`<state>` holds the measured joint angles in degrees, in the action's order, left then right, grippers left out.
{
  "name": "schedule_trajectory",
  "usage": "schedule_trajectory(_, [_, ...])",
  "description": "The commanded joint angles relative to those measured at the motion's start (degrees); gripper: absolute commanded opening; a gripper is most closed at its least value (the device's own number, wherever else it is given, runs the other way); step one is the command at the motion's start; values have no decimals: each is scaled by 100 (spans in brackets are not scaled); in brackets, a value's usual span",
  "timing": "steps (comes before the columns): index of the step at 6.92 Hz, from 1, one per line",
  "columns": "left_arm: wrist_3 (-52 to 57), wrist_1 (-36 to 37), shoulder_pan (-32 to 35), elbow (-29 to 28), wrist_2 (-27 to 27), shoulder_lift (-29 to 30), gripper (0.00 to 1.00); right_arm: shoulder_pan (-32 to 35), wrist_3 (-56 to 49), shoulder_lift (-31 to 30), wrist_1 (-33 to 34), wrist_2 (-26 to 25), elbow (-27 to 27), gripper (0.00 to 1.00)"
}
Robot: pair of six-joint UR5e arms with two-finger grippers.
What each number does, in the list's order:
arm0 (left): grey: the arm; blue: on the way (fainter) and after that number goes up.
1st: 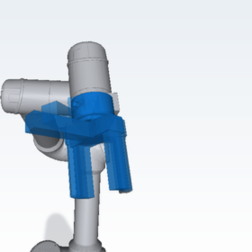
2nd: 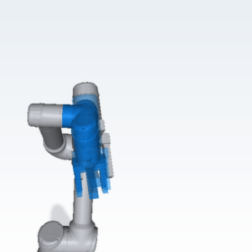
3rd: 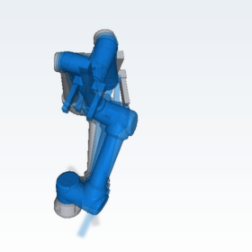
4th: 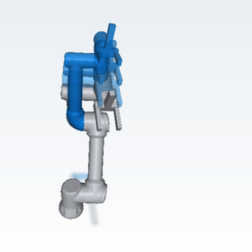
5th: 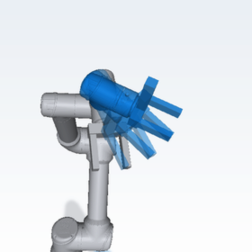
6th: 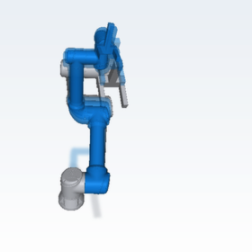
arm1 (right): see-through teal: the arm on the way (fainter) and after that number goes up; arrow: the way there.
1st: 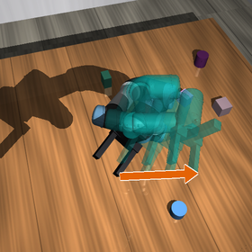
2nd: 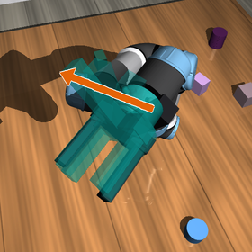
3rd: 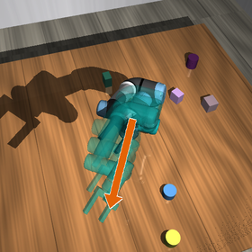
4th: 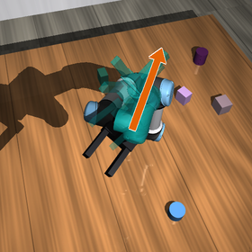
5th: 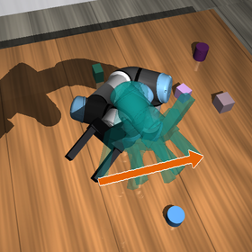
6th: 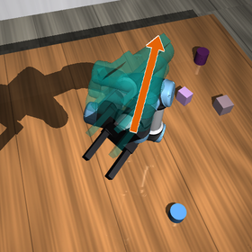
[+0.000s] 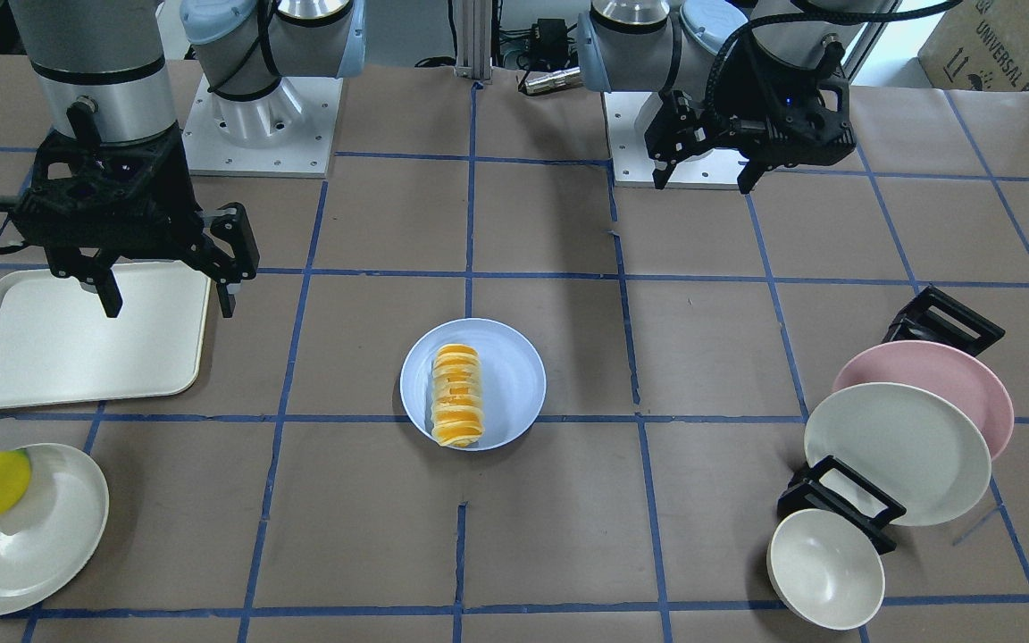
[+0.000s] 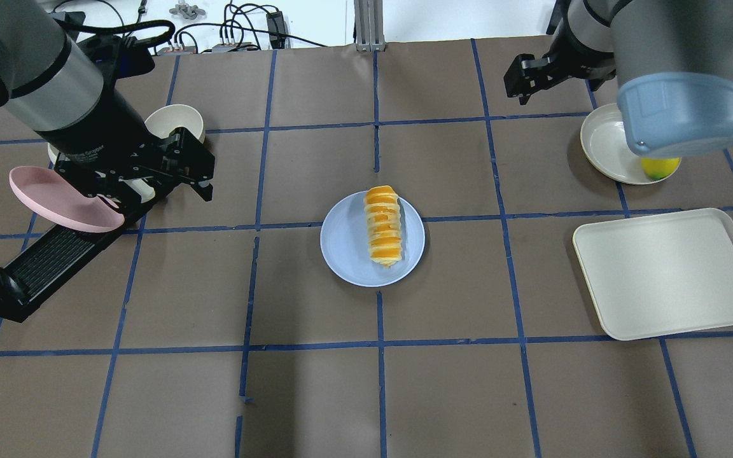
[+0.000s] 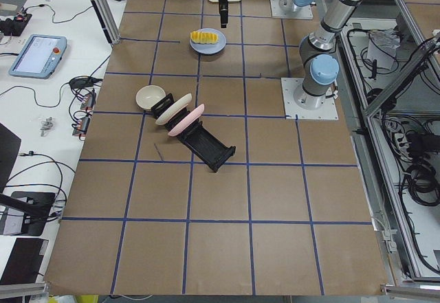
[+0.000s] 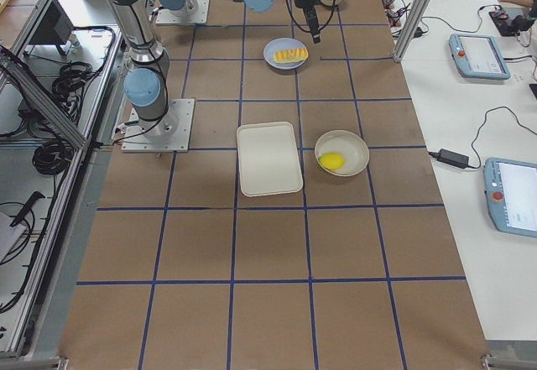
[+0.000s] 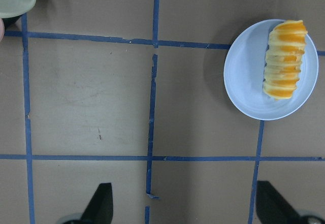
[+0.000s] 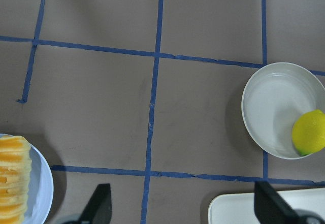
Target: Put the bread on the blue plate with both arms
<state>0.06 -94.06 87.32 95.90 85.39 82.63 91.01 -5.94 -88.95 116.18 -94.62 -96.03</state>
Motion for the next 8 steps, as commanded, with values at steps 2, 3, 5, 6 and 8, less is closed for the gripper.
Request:
schedule_trajectory(2, [-179,412,13,7,602,148,100,-92,-75,-395,-1917,477,102,98])
schedule_trajectory(3, [-207,424,13,16,471,156,100,-75,-57,-569,-2611,488,155,98])
schedule_trajectory(5, [-216,424,4,25,417,156,100,-92,-75,-589,-2838,314,321,99])
schedule_trajectory(6, [-216,424,4,25,408,165,100,-92,-83,-580,-2855,252,348,99])
schedule_trajectory(8, [-199,424,4,25,417,165,100,-92,-66,-597,-2855,260,384,99])
